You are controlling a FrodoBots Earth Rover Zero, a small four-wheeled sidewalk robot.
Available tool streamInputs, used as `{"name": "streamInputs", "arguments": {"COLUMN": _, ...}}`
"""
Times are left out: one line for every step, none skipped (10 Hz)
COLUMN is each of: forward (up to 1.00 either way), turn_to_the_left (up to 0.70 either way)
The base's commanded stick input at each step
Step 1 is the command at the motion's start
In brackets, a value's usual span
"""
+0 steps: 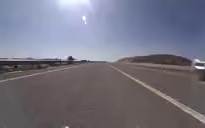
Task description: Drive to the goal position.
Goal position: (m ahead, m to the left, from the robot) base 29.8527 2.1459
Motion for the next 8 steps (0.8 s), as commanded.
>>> {"name": "streamInputs", "arguments": {"forward": 1.0, "turn_to_the_left": 0.0}}
{"name": "streamInputs", "arguments": {"forward": 1.0, "turn_to_the_left": 0.0}}
{"name": "streamInputs", "arguments": {"forward": 1.0, "turn_to_the_left": 0.0}}
{"name": "streamInputs", "arguments": {"forward": 1.0, "turn_to_the_left": 0.0}}
{"name": "streamInputs", "arguments": {"forward": 1.0, "turn_to_the_left": 0.0}}
{"name": "streamInputs", "arguments": {"forward": 1.0, "turn_to_the_left": 0.0}}
{"name": "streamInputs", "arguments": {"forward": 1.0, "turn_to_the_left": 0.0}}
{"name": "streamInputs", "arguments": {"forward": 1.0, "turn_to_the_left": 0.0}}
